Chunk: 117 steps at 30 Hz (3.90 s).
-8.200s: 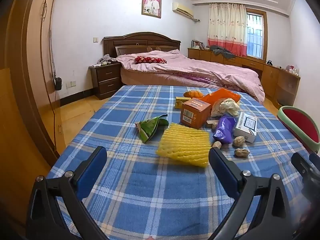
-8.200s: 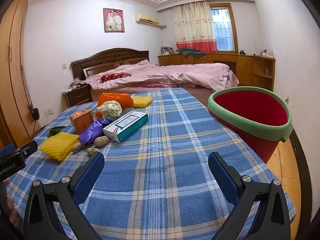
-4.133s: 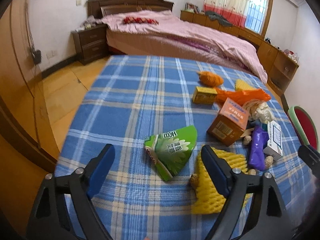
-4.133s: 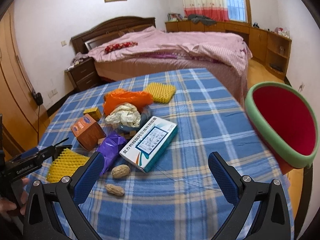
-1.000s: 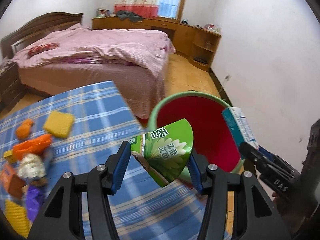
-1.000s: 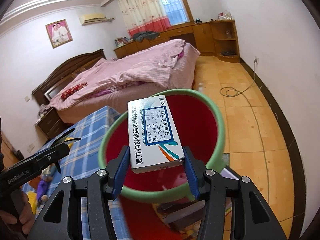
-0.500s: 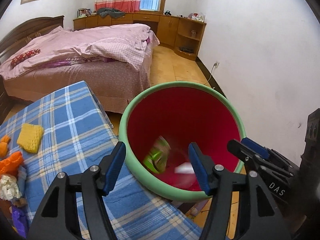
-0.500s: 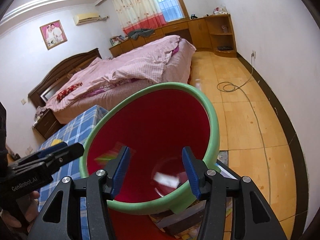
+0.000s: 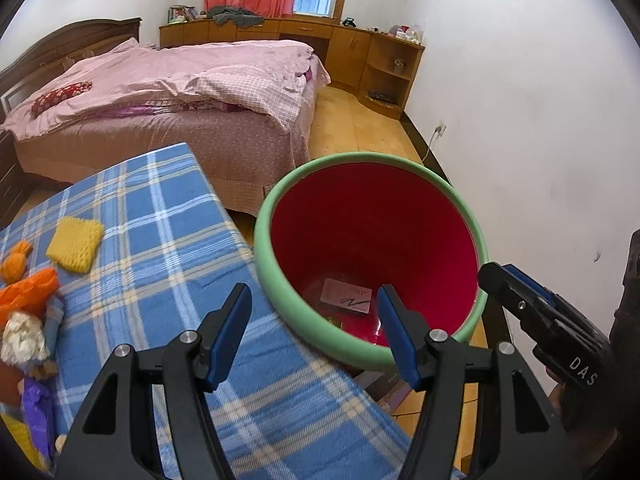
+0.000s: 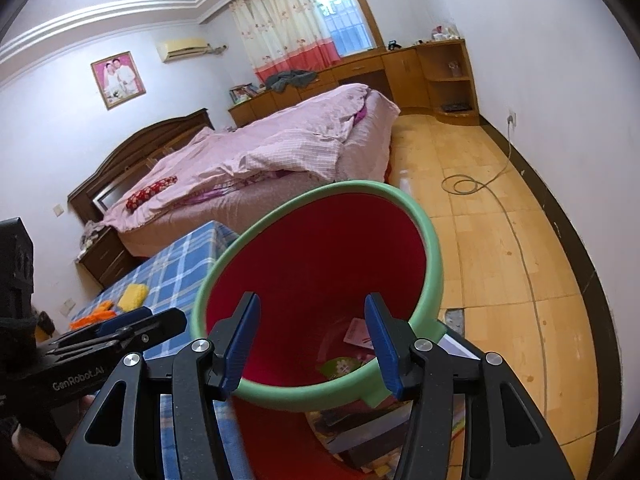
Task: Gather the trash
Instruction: 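Move both tools back over the table toward the yellow foam net, then grasp the yellow foam net with the left tool while the right tool grasps the purple bag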
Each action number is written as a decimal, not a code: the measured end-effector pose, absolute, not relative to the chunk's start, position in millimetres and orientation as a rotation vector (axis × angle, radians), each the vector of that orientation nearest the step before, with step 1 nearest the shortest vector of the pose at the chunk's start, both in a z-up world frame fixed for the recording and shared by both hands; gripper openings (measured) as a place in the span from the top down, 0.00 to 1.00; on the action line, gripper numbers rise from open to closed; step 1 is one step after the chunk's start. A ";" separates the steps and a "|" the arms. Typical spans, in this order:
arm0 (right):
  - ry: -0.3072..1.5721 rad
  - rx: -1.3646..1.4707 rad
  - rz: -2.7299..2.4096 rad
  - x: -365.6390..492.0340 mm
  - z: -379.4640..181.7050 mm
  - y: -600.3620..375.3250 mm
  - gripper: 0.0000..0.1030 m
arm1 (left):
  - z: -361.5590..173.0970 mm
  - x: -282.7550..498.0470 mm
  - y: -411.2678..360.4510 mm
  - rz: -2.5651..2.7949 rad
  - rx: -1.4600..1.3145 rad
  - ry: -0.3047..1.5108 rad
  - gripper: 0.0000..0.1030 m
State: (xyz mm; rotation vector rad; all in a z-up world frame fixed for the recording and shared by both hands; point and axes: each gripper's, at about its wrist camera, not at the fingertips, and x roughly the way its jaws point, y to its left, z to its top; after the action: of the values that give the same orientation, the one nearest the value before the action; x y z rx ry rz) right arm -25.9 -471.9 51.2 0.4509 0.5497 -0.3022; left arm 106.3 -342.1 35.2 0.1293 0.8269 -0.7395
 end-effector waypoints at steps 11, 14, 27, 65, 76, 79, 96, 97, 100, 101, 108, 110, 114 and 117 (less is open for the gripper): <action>0.554 0.438 -0.205 -33.3 61.7 -432.5 0.43 | 54.1 89.6 -285.8 -0.672 0.054 0.826 0.37; 0.558 0.445 -0.182 -34.4 63.6 -421.9 0.41 | 54.1 86.7 -265.9 -0.642 0.036 0.843 0.37; 0.639 0.411 -0.072 -23.2 57.5 -357.8 0.35 | 49.1 81.3 -158.9 -0.425 -0.014 0.844 0.37; 0.789 0.336 -0.015 -6.1 16.8 -280.3 0.34 | -23.2 108.2 -10.2 -0.106 -0.106 0.984 0.30; 0.796 0.349 0.004 -1.0 16.4 -275.8 0.34 | -17.0 101.3 -11.7 -0.261 -0.232 0.977 0.75; 0.808 0.334 0.025 5.9 20.1 -268.3 0.34 | -7.8 97.4 -5.1 -0.273 -0.254 0.945 0.76; 0.864 0.257 0.065 71.4 27.9 -201.1 0.34 | -1.9 131.2 38.5 -0.178 -0.293 0.787 0.76; 0.871 0.253 0.067 75.3 26.5 -196.7 0.34 | -3.0 132.6 39.7 -0.179 -0.296 0.779 0.76; 0.889 0.226 0.067 88.5 20.2 -181.5 0.34 | -6.0 134.3 41.6 -0.194 -0.306 0.756 0.76; 0.894 0.220 0.070 92.4 18.3 -176.9 0.34 | -7.6 135.1 41.6 -0.195 -0.306 0.753 0.76; 0.915 0.177 0.072 116.8 7.0 -153.5 0.34 | -20.2 140.9 50.5 -0.217 -0.364 0.774 0.76; 0.920 0.180 0.063 120.4 3.7 -150.8 0.34 | -20.7 140.7 53.2 -0.221 -0.383 0.769 0.76; 0.937 0.184 0.058 126.5 -2.4 -144.6 0.34 | -20.8 139.7 54.0 -0.235 -0.396 0.767 0.76; 0.941 0.182 0.051 130.1 -5.9 -139.7 0.35 | -19.3 138.2 54.0 -0.249 -0.400 0.758 0.76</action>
State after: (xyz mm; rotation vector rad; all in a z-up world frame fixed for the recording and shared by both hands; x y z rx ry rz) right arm 130.1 -139.7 -5.9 0.1817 0.9412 0.0514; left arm 138.2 54.0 -19.3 -0.4005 0.7576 -0.2492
